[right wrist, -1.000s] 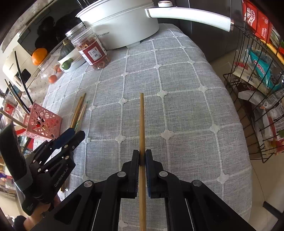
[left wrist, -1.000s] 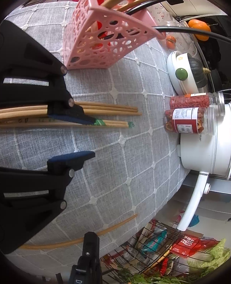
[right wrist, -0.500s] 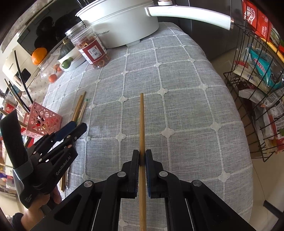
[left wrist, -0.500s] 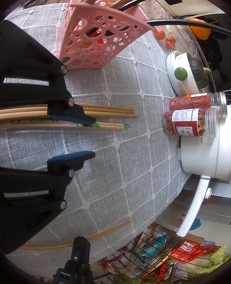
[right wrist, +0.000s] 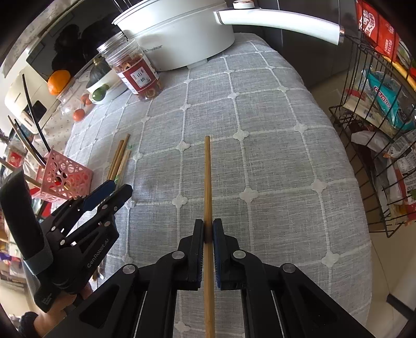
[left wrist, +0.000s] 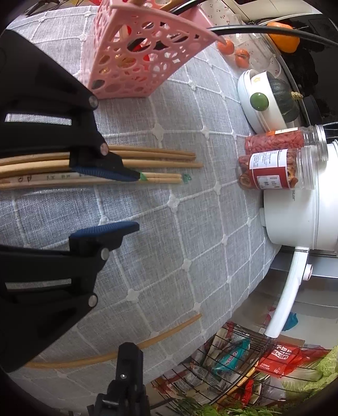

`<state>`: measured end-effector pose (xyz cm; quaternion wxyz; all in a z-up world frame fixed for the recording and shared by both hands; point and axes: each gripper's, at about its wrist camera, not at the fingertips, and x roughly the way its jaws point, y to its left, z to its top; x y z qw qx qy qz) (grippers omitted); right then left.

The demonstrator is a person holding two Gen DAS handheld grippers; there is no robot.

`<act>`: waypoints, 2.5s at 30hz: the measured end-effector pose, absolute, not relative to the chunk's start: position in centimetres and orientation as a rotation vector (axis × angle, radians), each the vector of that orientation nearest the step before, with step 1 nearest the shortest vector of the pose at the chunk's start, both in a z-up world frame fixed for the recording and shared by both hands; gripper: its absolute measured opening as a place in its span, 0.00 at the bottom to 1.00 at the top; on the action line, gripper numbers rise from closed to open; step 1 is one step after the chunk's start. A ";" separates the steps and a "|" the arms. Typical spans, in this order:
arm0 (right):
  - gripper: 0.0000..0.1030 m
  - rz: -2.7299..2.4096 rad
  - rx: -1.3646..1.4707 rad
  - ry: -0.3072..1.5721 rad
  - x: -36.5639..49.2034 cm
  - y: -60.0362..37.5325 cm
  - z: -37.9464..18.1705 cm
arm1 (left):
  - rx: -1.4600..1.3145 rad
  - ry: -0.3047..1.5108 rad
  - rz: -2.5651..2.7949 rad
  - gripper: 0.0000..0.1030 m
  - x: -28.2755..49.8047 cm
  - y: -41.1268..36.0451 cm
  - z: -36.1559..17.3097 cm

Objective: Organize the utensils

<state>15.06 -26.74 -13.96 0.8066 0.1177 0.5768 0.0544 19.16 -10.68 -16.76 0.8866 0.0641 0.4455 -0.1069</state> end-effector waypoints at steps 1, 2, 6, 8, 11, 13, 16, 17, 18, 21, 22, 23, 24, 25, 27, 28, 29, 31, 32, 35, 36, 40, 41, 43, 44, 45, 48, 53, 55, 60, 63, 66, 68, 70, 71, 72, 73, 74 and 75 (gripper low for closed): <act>0.07 0.117 0.252 1.234 15.1 -26.7 -14.0 | 0.133 0.928 -0.217 0.32 19.3 -10.6 -16.8; 0.07 0.117 0.252 1.234 15.1 -26.7 -14.0 | 0.130 0.932 -0.215 0.32 19.3 -10.6 -16.8; 0.07 0.116 0.253 1.236 15.1 -26.8 -14.0 | 0.121 0.961 -0.180 0.32 19.9 -9.9 -17.1; 0.07 0.117 0.255 1.237 15.1 -26.8 -14.0 | 0.109 0.969 -0.174 0.32 20.0 -9.5 -17.4; 0.07 0.120 0.254 1.236 15.2 -26.8 -14.0 | 0.115 0.969 -0.174 0.32 20.0 -9.6 -17.4; 0.07 0.122 0.251 1.235 15.2 -26.7 -13.9 | 0.113 0.976 -0.177 0.28 20.1 -9.7 -17.4; 0.07 0.128 0.252 1.228 15.2 -26.6 -13.6 | 0.118 0.993 -0.188 0.08 19.7 -10.1 -17.1; 0.07 0.132 0.252 1.220 15.1 -26.6 -13.4 | 0.120 0.997 -0.198 0.07 19.4 -10.2 -17.0; 0.07 0.137 0.251 1.210 14.9 -26.5 -13.1 | 0.124 0.998 -0.209 0.07 19.0 -10.4 -16.6; 0.07 0.154 0.257 1.178 14.3 -26.4 -11.9 | 0.131 0.975 -0.241 0.07 17.3 -10.7 -15.0; 0.07 0.157 0.260 1.166 14.1 -26.3 -11.4 | 0.129 0.967 -0.251 0.07 16.8 -10.7 -14.4; 0.07 0.159 0.262 1.155 13.8 -26.3 -10.9 | 0.126 0.959 -0.262 0.06 16.1 -10.7 -13.8; 0.07 0.162 0.266 1.143 13.6 -26.2 -10.4 | 0.123 0.952 -0.274 0.06 15.5 -10.6 -13.2; 0.07 0.165 0.270 1.131 13.3 -26.2 -9.9 | 0.121 0.946 -0.288 0.05 14.8 -10.5 -12.5; 0.07 0.172 0.274 1.104 12.6 -26.0 -8.7 | 0.120 0.930 -0.315 0.05 13.4 -10.4 -11.3; 0.07 0.178 0.275 1.091 12.3 -25.8 -8.2 | 0.125 0.923 -0.330 0.05 12.6 -10.4 -10.8; 0.07 0.185 0.276 1.078 11.9 -25.6 -7.6 | 0.131 0.920 -0.344 0.05 11.9 -10.3 -10.3; 0.07 0.196 0.278 1.059 11.3 -25.2 -6.5 | 0.138 0.931 -0.368 0.05 11.0 -10.2 -9.7; 0.07 0.192 0.283 1.056 11.0 -25.1 -6.1 | 0.140 0.941 -0.386 0.05 10.8 -10.1 -9.6; 0.07 0.189 0.323 1.053 10.5 -25.1 -5.4 | 0.160 0.980 -0.400 0.14 11.1 -10.2 -10.1; 0.07 0.188 0.332 1.055 10.4 -25.2 -5.4 | 0.161 0.983 -0.391 0.30 11.4 -10.2 -10.4; 0.07 0.177 0.327 1.069 10.5 -25.2 -5.9 | 0.149 0.989 -0.347 0.49 13.3 -10.4 -12.3; 0.07 0.177 0.326 1.070 10.5 -25.3 -5.9 | 0.149 0.996 -0.338 0.49 14.1 -10.6 -13.0; 0.07 0.182 0.332 1.077 10.7 -25.6 -6.1 | 0.148 1.009 -0.320 0.48 15.5 -11.2 -14.1; 0.07 0.182 0.332 1.080 10.9 -25.8 -6.2 | 0.147 1.014 -0.312 0.45 16.2 -11.5 -14.6; 0.07 0.182 0.332 1.083 11.2 -26.0 -6.4 | 0.150 1.021 -0.304 0.39 16.9 -11.9 -15.0; 0.07 0.173 0.329 1.091 11.9 -26.6 -6.9 | 0.165 1.058 -0.270 0.27 18.9 -12.7 -16.3; 0.07 0.166 0.336 1.096 12.6 -27.7 -7.4 | 0.177 1.119 -0.221 0.11 20.4 -13.3 -17.2; 0.07 0.163 0.341 1.096 12.7 -28.1 -7.5 | 0.182 1.122 -0.212 0.06 20.3 -13.3 -16.9; 0.07 0.159 0.350 1.081 12.2 -28.3 -7.0 | 0.159 1.055 -0.254 0.06 17.5 -12.9 -14.3; 0.07 0.162 0.349 1.063 11.5 -28.2 -6.2 | 0.156 1.007 -0.296 0.06 15.0 -12.4 -12.0; 0.07 0.161 0.344 1.028 10.7 -27.9 -4.8 | 0.151 0.960 -0.338 0.06 12.6 -11.6 -9.7; 0.07 0.166 0.342 0.998 10.2 -27.6 -3.7 | 0.135 0.908 -0.366 0.06 10.8 -10.8 -7.8; 0.07 0.174 0.331 0.962 9.5 -27.1 -2.4 | 0.101 0.845 -0.395 0.06 9.2 -9.8 -5.7; 0.07 0.179 0.323 0.943 9.1 -26.8 -1.7 | 0.073 0.811 -0.408 0.06 8.4 -9.1 -4.6; 0.07 0.184 0.313 0.924 8.8 -26.5 -1.1 | 0.046 0.777 -0.417 0.06 7.9 -8.3 -3.6; 0.07 0.188 0.306 0.907 8.4 -26.3 -0.5 | 0.023 0.739 -0.421 0.06 7.3 -7.6 -2.5; 0.07 0.192 0.302 0.893 8.3 -26.0 0.0 | 0.000 0.697 -0.424 0.06 6.7 -6.7 -1.5; 0.07 0.195 0.300 0.881 8.1 -25.7 0.4 | -0.021 0.652 -0.423 0.06 6.1 -6.0 -0.4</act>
